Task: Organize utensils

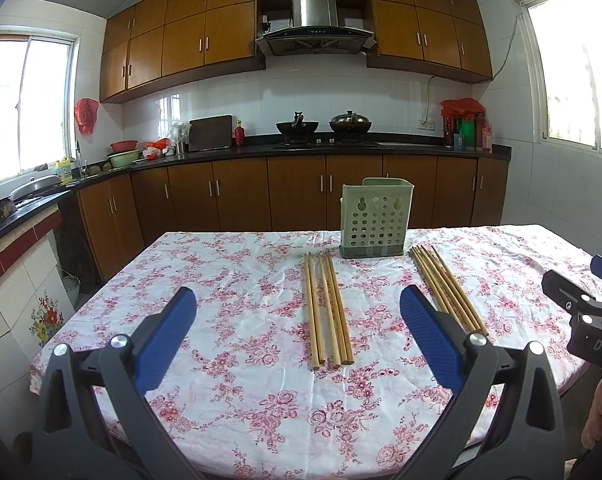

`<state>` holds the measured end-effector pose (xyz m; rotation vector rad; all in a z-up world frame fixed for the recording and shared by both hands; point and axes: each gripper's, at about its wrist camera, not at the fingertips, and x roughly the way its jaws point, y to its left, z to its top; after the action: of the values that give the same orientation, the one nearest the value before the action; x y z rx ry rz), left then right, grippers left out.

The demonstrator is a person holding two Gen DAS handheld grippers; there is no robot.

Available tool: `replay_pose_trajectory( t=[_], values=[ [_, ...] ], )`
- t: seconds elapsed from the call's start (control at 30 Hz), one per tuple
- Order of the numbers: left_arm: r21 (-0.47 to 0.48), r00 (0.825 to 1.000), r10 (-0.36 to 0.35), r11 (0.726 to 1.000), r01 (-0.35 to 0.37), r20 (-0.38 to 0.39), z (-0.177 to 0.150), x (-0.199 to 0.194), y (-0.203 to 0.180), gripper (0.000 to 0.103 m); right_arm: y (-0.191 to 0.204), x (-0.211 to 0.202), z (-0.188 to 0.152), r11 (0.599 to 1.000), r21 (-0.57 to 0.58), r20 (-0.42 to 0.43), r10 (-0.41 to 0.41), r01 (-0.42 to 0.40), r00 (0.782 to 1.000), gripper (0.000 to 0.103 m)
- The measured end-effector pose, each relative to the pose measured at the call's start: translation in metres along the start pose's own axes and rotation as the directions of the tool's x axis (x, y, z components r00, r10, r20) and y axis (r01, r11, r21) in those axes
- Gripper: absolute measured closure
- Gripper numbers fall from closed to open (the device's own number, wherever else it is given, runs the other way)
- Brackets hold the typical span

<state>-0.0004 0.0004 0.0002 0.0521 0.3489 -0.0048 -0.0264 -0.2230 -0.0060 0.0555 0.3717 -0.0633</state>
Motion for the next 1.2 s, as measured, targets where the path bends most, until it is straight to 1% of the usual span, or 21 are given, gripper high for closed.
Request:
replay_pose_trajectory(
  t=[0.73,0.77,1.2],
  values=[
    [0.001,1.000,0.001,1.000,-0.001,-0.001,0.0001,-0.0031,-0.0045,0.004,0.0006,0.0004,-0.0006,1.000,0.000,0.000,0.000,0.000,1.000,0.002],
    [0.000,1.000,-0.002,1.000,0.002,-0.001,0.0000,-0.0001,-0.0003,0.004,0.0005,0.0005,-0.0007,1.000,0.000,-0.001,0.000,0.000,1.000,0.002],
    [-0.001,1.000,-0.003,1.000,0.003,-0.002,0.0000,0.0000,-0.0001,0.004,0.0005,0.0007,-0.0008,1.000,0.001,-0.002,0.000,0.000,1.000,0.002]
  ],
)
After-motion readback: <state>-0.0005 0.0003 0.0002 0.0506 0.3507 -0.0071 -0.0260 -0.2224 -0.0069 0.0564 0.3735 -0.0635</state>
